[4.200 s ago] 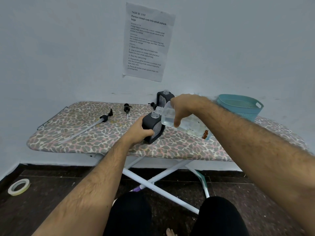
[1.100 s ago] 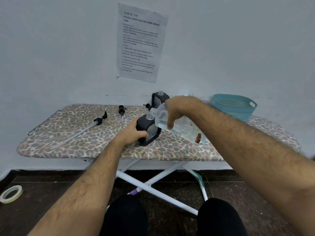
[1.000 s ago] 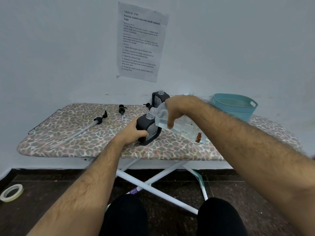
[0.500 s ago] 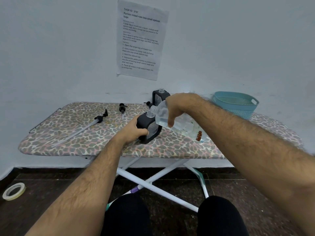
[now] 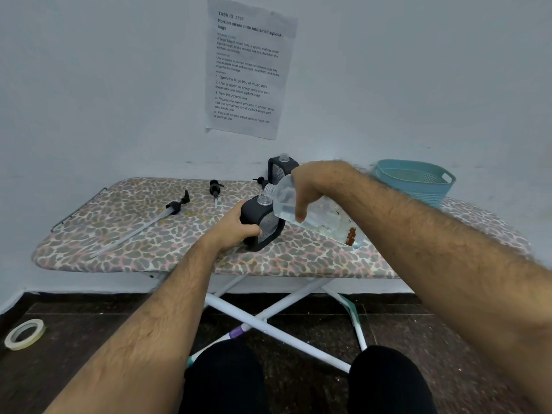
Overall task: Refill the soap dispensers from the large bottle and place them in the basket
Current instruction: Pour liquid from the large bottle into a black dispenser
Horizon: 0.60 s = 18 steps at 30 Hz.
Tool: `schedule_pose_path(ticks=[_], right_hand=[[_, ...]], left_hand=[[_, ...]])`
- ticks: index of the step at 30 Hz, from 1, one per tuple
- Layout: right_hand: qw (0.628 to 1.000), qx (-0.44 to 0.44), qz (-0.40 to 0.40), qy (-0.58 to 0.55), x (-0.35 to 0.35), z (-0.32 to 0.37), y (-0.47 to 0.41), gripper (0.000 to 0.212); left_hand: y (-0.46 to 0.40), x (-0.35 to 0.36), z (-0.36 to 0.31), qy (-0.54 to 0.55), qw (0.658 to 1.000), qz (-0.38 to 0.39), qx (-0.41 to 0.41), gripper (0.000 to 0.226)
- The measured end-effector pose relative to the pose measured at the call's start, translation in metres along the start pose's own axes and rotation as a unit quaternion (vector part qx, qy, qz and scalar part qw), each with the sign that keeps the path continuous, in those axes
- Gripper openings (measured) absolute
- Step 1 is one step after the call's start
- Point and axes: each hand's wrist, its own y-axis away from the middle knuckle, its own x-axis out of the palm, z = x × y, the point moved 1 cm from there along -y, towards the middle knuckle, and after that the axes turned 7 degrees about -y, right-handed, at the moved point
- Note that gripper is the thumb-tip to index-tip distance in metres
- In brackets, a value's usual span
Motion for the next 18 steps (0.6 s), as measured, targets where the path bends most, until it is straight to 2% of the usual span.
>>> schedule_pose_path(ticks=[18], right_hand=[[1.0,0.004,0.013,0.007,-0.003,0.0046,0.0044,0.084]], left_hand=[[-0.0009,0.0003,0.0003,0.013,1.0,0.004,-0.004,0.064]])
